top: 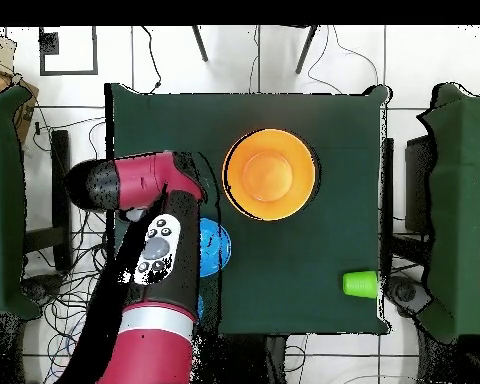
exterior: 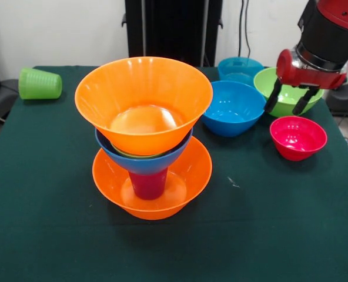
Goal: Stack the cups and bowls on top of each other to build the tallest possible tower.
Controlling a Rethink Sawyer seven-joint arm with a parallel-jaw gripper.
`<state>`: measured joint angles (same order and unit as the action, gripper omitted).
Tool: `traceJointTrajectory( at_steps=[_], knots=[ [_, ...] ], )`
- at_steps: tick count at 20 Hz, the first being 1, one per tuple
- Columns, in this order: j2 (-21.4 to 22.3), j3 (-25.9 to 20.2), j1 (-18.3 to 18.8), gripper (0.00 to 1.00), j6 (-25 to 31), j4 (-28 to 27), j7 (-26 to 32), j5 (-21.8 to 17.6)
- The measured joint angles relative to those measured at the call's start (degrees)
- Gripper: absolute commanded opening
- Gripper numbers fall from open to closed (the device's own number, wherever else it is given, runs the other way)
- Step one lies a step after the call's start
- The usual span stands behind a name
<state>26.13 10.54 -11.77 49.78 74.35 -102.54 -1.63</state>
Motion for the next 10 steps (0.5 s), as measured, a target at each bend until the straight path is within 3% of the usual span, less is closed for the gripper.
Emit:
traceJointTrajectory(
  at_steps=[10],
  knots=[
    [0.64,0.08,0.66,1.0,0.0,0.0,0.0,-0.46]
  ],
)
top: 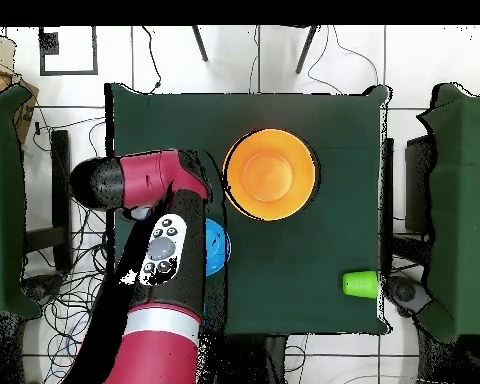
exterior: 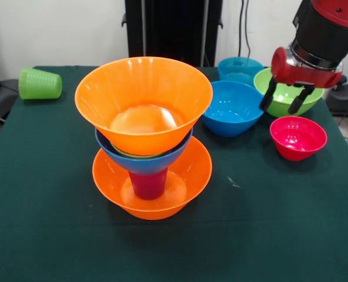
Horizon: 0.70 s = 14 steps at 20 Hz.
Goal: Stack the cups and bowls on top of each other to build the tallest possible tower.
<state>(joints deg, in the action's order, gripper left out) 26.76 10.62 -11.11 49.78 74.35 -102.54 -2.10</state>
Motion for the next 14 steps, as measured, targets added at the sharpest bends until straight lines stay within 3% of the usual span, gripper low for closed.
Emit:
traceJointTrajectory(
  at_steps=[14],
  knots=[
    [0.48,2.19,-0.03,1.0,0.0,0.0,0.0,0.0]
  ],
)
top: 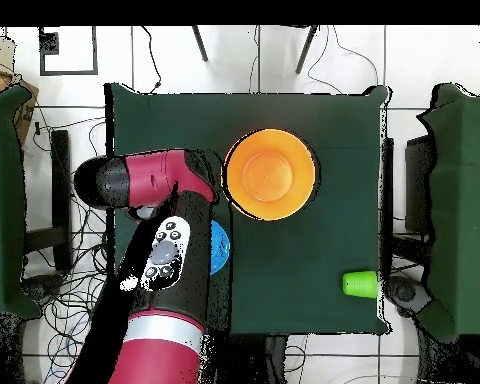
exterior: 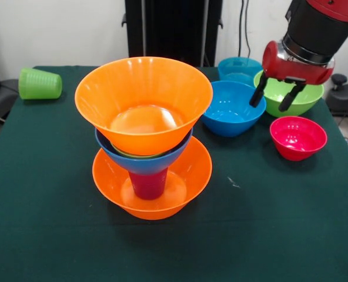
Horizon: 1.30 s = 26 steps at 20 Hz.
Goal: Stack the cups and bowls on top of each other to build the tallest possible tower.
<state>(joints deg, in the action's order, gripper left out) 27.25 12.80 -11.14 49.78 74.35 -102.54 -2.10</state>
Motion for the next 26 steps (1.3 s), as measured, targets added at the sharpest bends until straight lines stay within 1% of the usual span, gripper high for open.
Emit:
traceJointTrajectory(
  at_steps=[10,26],
  knots=[
    [-0.12,1.71,0.0,1.0,0.01,-0.01,0.0,0.0],
    [-0.39,1.86,0.03,1.0,1.05,-0.01,0.0,0.01]
  ],
)
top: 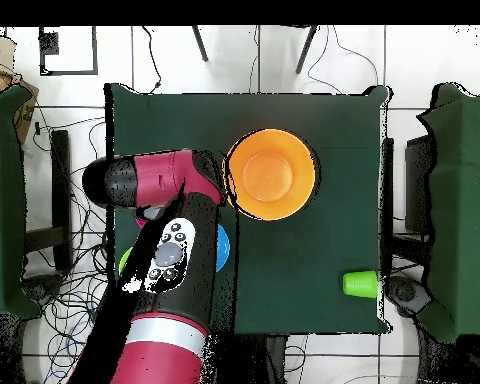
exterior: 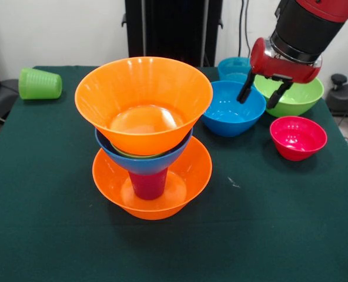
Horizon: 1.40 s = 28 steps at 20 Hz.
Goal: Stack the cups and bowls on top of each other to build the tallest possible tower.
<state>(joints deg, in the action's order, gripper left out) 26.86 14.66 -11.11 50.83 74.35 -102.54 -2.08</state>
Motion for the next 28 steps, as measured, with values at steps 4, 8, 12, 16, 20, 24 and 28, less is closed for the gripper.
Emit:
traceJointTrajectory(
  at_steps=[4,8,12,16,20,24,28],
  knots=[
    [0.0,-0.02,0.05,1.0,0.0,0.01,0.0,0.02],
    [0.01,-0.18,0.32,1.0,-0.01,0.22,0.0,0.17],
    [0.01,-0.68,0.89,1.0,-0.01,1.14,0.0,0.79],
    [0.01,-1.43,1.88,1.0,-0.01,2.27,0.0,1.59],
    [0.0,-2.3,3.27,1.0,-0.01,3.65,0.0,2.83],
    [0.0,-3.73,5.04,1.0,-0.02,5.44,0.0,4.47],
    [0.0,-5.38,6.62,1.0,-1.0,7.32,0.0,6.18]
  ],
)
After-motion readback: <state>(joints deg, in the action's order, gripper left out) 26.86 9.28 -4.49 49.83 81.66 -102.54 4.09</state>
